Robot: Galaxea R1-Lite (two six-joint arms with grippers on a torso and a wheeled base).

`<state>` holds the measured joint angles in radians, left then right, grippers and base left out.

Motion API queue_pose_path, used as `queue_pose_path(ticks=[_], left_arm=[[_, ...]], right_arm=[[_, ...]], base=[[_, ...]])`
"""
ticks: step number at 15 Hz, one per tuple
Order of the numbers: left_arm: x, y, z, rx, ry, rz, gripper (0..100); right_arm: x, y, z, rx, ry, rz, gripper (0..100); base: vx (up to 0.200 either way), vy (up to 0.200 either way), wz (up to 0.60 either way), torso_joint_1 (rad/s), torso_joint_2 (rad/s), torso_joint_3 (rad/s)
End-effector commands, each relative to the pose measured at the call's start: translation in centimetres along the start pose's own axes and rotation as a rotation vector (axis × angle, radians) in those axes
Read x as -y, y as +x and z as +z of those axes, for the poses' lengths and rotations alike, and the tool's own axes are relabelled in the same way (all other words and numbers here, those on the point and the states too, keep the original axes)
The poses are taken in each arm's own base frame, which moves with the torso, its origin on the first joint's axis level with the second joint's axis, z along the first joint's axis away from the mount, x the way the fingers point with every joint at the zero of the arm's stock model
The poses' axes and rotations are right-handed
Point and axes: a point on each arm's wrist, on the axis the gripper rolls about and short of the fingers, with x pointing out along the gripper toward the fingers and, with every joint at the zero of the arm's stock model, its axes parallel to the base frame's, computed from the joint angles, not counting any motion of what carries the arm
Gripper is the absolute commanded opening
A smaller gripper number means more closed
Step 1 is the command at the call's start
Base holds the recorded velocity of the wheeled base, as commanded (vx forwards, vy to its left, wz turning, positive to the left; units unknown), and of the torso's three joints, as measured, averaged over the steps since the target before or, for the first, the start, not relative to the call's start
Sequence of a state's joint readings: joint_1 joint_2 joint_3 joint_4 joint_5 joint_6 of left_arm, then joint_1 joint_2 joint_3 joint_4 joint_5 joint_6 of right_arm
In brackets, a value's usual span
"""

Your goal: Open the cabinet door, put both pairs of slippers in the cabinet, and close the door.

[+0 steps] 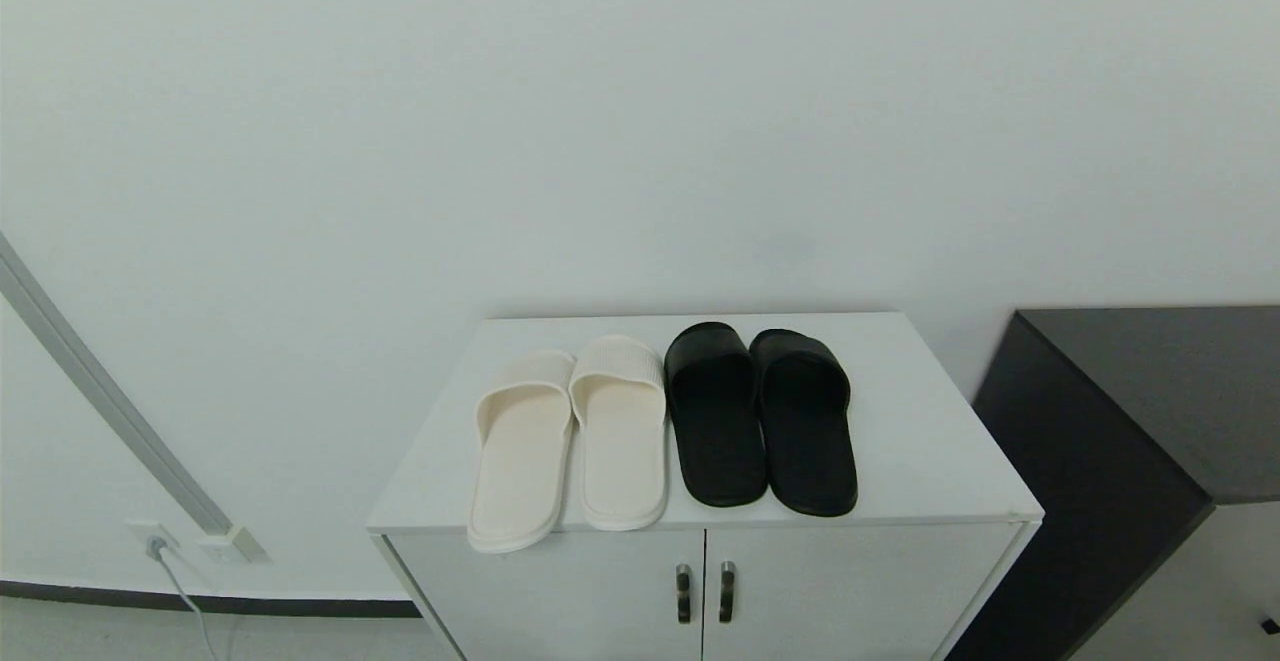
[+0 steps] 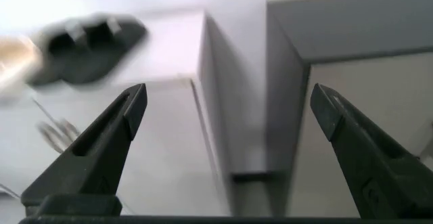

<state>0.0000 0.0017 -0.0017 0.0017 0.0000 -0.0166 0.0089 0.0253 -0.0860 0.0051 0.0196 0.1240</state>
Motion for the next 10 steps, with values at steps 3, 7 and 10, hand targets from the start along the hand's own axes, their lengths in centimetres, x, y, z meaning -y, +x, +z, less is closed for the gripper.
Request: queue_pose_path(ticks=[3,7,10], left_arm=[[0.0,0.0,0.0,0.000,0.000,0.002,0],[0.0,0.0,0.0,0.000,0.010,0.000,0],[0.0,0.0,0.0,0.000,0.010,-0.003,0]], right_arm=[[-0.7,3.7,4.5,-0.249,-0.016,0.098,100],[-1.7,9.3,6.4,-0.345,-0.022,0.217,100],[-4.3,13.3,7.7,-0.380,-0.028,0.280,100]], base=[[0.000,0.000,0.00,0.000,0.00,0.000],[0.000,0.000,0.00,0.000,0.00,0.000],[0.000,0.000,0.00,0.000,0.00,0.000]])
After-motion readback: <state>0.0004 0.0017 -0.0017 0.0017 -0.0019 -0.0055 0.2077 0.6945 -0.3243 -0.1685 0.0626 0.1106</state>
